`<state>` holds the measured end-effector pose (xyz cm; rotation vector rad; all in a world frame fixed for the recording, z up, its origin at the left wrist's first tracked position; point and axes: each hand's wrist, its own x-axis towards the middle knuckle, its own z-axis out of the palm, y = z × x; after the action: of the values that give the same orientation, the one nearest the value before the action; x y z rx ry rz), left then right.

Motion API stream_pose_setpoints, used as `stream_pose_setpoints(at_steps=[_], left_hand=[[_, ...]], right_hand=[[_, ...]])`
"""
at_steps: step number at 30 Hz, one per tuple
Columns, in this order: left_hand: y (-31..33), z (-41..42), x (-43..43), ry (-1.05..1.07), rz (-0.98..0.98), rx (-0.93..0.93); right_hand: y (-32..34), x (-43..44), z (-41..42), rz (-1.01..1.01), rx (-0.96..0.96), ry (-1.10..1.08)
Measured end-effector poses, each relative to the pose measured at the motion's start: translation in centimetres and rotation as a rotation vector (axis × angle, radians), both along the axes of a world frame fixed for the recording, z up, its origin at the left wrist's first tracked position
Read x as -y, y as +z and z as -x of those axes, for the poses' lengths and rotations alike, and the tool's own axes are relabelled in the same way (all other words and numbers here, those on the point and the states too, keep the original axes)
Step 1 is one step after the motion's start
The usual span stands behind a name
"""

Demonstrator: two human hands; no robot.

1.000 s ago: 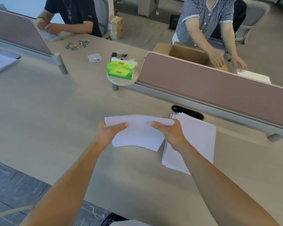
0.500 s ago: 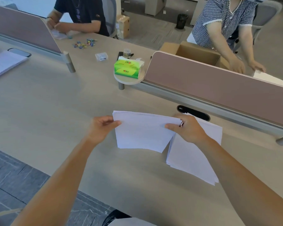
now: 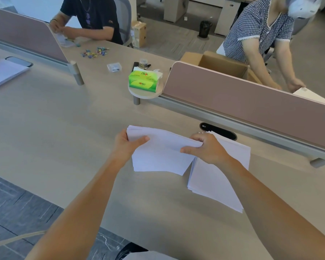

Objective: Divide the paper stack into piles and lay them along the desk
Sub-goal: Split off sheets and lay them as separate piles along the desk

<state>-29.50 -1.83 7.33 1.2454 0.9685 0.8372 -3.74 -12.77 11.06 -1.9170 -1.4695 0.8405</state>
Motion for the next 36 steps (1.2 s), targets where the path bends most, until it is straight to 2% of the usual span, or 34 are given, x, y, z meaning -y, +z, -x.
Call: stream_pose_setpoints(at_steps=[3,7,16,26,31,36], left_hand=[[0.3,-0.1,0.3,0.035,0.015,-0.004],[0.2,-0.1,0.5,-0.024,0.061,0.031],[-0.1,-0.5,1.0,0.023,0.072,-0.04],[-0.2,0.7,1.0,-0.211,0.023,-0.063],[-0.4,0.9,1.2,-0.202,0.073,-0.013],[-0.5,0.5,1.6,-0.102,0.074,0.025]], right_hand=[[0.1,0.2,0.0,0.0,-0.005,0.0],[-0.2,0.7,0.1,0.018,-0.028,-0.009],[-0.3,1.1,0.2,-0.022,0.007,-0.077],[0.4,1.6,1.3,0.133,-0.109,-0.08],[0.9,2.1,1.6,0.126,-0.112,-0.112],[1.1,2.3,1.5,0.032,-0.087,-0.017]])
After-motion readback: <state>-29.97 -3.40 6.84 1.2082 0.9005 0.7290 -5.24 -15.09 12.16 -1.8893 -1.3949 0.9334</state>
